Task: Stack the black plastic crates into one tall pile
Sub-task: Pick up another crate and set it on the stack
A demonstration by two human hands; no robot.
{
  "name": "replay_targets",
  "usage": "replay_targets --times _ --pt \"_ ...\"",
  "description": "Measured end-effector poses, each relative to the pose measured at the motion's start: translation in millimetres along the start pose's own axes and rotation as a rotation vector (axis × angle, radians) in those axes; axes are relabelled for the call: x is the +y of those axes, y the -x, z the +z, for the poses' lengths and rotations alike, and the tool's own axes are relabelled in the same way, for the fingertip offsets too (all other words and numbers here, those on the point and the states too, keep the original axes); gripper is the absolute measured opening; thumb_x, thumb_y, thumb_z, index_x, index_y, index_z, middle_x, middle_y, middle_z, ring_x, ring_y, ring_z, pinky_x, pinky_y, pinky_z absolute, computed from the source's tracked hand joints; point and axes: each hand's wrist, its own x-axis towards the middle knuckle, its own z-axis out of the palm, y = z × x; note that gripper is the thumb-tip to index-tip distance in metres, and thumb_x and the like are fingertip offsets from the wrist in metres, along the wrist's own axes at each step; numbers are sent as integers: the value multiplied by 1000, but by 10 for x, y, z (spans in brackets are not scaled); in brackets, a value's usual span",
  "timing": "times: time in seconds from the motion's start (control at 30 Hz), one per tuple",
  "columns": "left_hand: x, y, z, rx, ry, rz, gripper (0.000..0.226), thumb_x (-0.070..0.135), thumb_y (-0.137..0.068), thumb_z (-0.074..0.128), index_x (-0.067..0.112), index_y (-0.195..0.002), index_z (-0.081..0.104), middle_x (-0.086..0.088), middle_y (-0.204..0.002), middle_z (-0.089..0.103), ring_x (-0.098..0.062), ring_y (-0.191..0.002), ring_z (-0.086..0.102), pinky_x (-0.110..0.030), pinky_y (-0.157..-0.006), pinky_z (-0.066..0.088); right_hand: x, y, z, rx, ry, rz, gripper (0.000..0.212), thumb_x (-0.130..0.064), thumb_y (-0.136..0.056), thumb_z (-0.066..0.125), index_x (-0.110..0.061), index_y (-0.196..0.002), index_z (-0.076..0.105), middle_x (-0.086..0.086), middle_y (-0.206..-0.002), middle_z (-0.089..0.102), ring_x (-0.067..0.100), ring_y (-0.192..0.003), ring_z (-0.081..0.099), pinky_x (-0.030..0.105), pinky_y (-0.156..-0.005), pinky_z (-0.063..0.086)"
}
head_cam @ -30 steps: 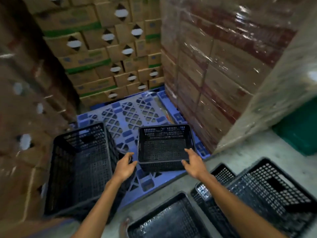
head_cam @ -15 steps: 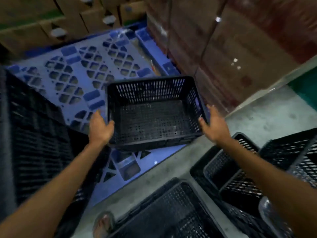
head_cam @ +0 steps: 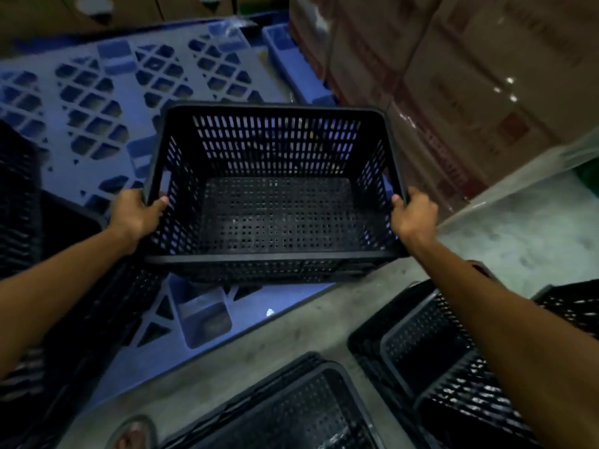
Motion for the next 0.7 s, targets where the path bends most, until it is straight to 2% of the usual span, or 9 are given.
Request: replay_targets --times 0.13,0.2,0.3,0.4,0.47,0.6,0.7 --pt "222 311 -283 8 44 26 33 23 -92 64 4 -119 68 -18 -113 70 -33 -105 67 -47 -95 53 -38 240 -600 77 -46 -43 28 -22 -98 52 -2 -113 64 27 -106 68 44 -103 60 39 -82 45" --pt "481 634 -534 44 48 40 33 22 -93 63 2 -119 68 -15 -112 70 -30 -104 66 -45 -96 52 -93 429 -1037 85 -78 -68 27 -23 -98 52 -3 -112 64 26 -104 69 43 -102 61 38 -79 42" --pt "871 1231 -964 79 19 61 33 22 -93 63 2 -119 68 -19 -109 71 -33 -101 66 -40 -89 52 -170 708 -1700 64 -73 -80 32 -28 -99 49 -7 -120 61 26 -106 68 45 -107 56 38 -84 40" --pt "1266 1948 -1521 131 23 79 33 21 -93 63 2 -120 67 -18 -105 71 -28 -95 65 -32 -82 47 -309 999 -2478 50 -108 -163 35 -33 -97 48 -7 -116 62 25 -97 70 46 -102 59 43 -85 45" --pt "1412 2300 -1856 165 47 76 34 22 -93 64 2 -121 66 -14 -102 70 -24 -93 63 -33 -79 46 -402 1123 -2879 88 -107 -203 32 -29 -98 51 -5 -113 63 26 -95 70 45 -97 63 44 -84 45" --pt "1561 3180 -2643 285 61 20 40 32 -89 67 7 -120 67 -18 -98 72 -23 -94 66 -40 -80 52 -629 1622 -3653 72 -177 -347 29 -26 -98 53 -2 -110 65 25 -95 72 40 -90 66 41 -78 47" --pt "1600 3859 -3045 348 -27 -1 38 30 -91 64 1 -116 66 -21 -92 69 -30 -90 65 -34 -70 42 -699 2003 -3965 34 -228 -359 32 -30 -97 51 -6 -113 65 19 -97 72 36 -90 66 40 -80 48"
